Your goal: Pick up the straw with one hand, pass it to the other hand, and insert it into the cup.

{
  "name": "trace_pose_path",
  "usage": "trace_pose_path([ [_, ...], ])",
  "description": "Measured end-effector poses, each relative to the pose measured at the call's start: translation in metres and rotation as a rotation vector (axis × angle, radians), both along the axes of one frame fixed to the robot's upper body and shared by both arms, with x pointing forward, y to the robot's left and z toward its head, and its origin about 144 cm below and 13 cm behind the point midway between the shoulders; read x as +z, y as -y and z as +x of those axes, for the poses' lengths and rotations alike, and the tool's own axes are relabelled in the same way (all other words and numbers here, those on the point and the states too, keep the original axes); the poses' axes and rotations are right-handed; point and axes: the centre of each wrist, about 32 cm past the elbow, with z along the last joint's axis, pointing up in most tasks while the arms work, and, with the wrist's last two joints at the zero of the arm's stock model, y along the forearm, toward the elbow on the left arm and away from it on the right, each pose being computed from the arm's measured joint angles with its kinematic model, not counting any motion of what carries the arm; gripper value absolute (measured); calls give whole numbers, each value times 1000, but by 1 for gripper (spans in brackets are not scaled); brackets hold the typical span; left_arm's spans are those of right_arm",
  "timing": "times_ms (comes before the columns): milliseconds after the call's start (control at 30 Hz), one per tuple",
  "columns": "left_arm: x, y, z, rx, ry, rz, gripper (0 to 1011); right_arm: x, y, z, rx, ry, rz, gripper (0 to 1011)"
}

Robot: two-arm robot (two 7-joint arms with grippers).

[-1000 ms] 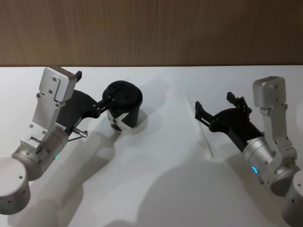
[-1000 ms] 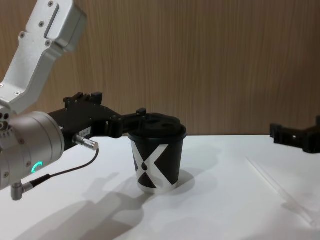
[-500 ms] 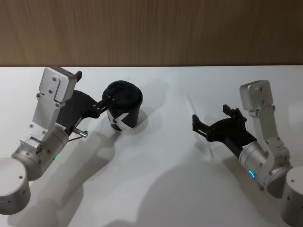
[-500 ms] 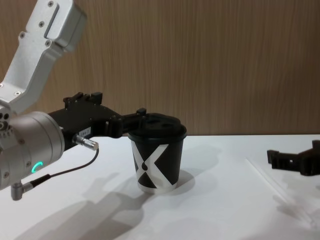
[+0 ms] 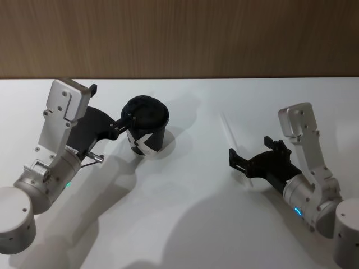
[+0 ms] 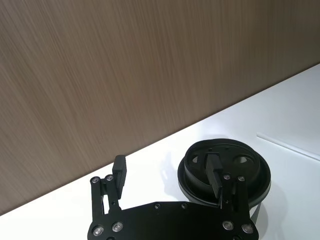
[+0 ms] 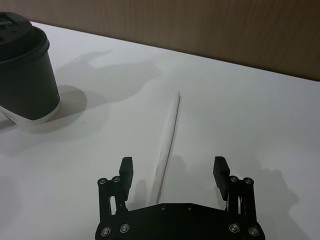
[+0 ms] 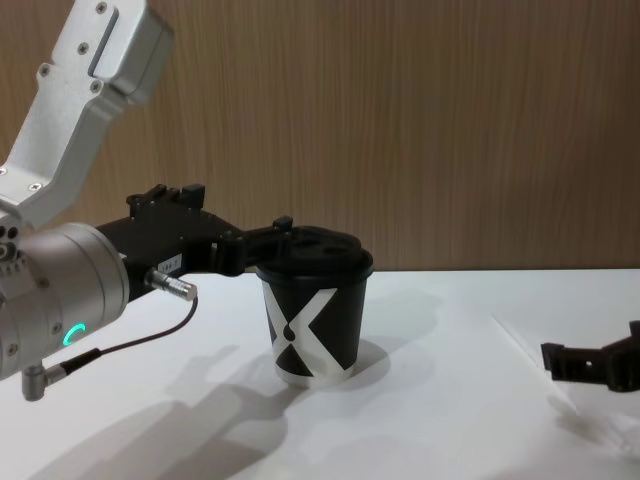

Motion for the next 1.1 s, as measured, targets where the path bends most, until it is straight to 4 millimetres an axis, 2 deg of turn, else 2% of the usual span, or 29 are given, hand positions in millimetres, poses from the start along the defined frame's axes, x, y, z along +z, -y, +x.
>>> trace_pose_path([
  [800,0,0,0,0,0,0,1000,-9,5,8,-10,-55,-11,1001],
  [1067,0,0,0,0,0,0,1000,-11,5,9,-3,-66,-13,852],
  [1100,0,0,0,0,0,0,1000,-11,4,9,-2,-67,-14,785],
])
